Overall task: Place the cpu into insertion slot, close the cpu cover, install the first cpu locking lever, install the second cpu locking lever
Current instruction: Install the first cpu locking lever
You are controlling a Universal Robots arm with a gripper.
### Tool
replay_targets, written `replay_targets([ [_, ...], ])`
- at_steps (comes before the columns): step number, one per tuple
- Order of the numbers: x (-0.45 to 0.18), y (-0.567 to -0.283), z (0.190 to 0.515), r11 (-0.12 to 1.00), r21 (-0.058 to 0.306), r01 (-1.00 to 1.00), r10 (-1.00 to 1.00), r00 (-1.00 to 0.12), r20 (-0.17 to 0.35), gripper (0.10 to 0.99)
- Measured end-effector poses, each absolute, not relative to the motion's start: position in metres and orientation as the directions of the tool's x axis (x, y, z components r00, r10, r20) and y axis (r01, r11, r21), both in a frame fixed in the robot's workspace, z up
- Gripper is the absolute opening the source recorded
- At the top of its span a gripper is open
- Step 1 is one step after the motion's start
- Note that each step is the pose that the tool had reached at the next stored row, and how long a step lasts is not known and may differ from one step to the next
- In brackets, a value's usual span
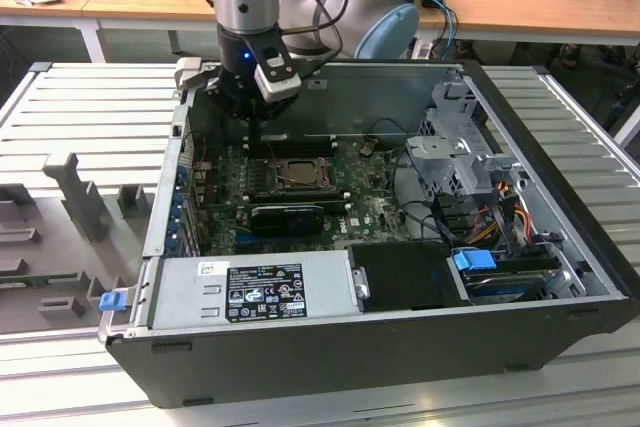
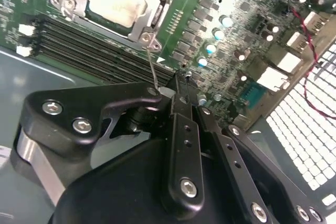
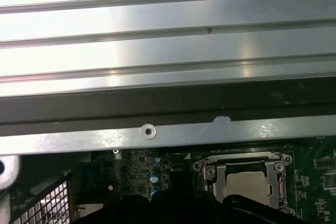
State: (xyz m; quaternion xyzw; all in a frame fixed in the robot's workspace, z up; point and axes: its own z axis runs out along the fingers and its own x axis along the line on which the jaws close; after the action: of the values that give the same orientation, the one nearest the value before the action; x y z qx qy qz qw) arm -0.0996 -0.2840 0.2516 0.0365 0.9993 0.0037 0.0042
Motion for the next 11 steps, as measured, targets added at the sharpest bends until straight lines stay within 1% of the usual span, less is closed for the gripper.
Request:
replay_targets([
  [11, -0.066, -0.284, 0.252, 0.997, 0.006, 0.073, 0.073, -0.997, 0.011, 0.106],
])
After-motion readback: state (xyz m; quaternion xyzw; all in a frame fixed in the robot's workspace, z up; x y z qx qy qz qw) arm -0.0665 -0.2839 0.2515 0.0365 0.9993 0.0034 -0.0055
